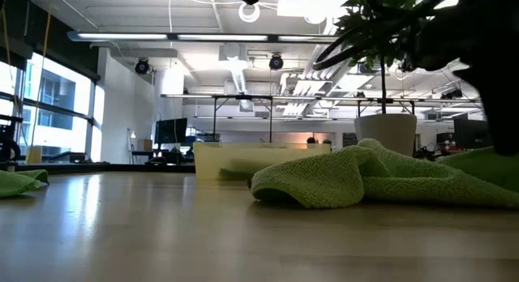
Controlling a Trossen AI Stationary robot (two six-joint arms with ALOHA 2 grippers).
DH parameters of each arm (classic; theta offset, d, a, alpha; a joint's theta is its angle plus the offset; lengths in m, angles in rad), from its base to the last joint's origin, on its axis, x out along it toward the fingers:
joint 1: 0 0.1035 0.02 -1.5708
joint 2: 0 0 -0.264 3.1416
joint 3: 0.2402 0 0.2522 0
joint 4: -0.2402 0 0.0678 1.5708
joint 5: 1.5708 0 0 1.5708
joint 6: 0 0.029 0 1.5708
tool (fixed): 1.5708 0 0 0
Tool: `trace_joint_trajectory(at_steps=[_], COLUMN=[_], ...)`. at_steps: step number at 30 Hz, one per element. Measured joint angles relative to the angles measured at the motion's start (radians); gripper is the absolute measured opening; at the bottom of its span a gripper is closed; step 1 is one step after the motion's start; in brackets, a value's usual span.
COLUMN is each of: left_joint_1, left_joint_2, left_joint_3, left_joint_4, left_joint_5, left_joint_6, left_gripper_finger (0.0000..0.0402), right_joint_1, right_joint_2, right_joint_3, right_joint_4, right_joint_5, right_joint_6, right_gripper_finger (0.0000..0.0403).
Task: Fold microfiber towels
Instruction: Fold the light green microfiber cloth
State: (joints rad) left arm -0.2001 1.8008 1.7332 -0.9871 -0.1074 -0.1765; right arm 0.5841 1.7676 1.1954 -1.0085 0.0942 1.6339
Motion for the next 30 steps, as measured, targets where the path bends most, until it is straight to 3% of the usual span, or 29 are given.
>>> trace_joint_trajectory(at_steps=[7, 13, 18, 25, 28, 30], left_joint_1=[0.000, 0.010, 0.044, 0.077, 0.076, 0.075], left_joint_2=[0.000, 0.005, 0.025, 0.059, 0.077, 0.089], left_joint_3=[0.000, 0.000, 0.001, -0.002, -0.001, -0.001], left_joint_4=[0.027, 0.246, 0.445, 0.504, 0.545, 0.582], left_joint_5=[0.029, 0.049, 0.050, 0.045, 0.004, -0.039], left_joint_6=[0.226, 0.364, 0.327, 0.154, 0.139, 0.169], left_gripper_finger=[0.0197, 0.0197, 0.0197, 0.0197, 0.0197, 0.0197], right_joint_1=[0.062, 0.111, 0.096, 0.000, -0.064, -0.098], right_joint_2=[-0.134, -0.302, -0.446, -0.571, -0.587, -0.586], right_joint_3=[0.000, 0.000, 0.002, 0.002, 0.002, 0.002], right_joint_4=[0.010, 0.003, 0.012, 0.051, 0.096, 0.153], right_joint_5=[0.016, 0.063, 0.147, 0.380, 0.409, 0.365], right_joint_6=[-0.173, -0.303, -0.257, -0.147, -0.206, -0.339], right_gripper_finger=[0.0002, 0.0001, 0.0000, 0.0000, 0.0000, 0.0000])
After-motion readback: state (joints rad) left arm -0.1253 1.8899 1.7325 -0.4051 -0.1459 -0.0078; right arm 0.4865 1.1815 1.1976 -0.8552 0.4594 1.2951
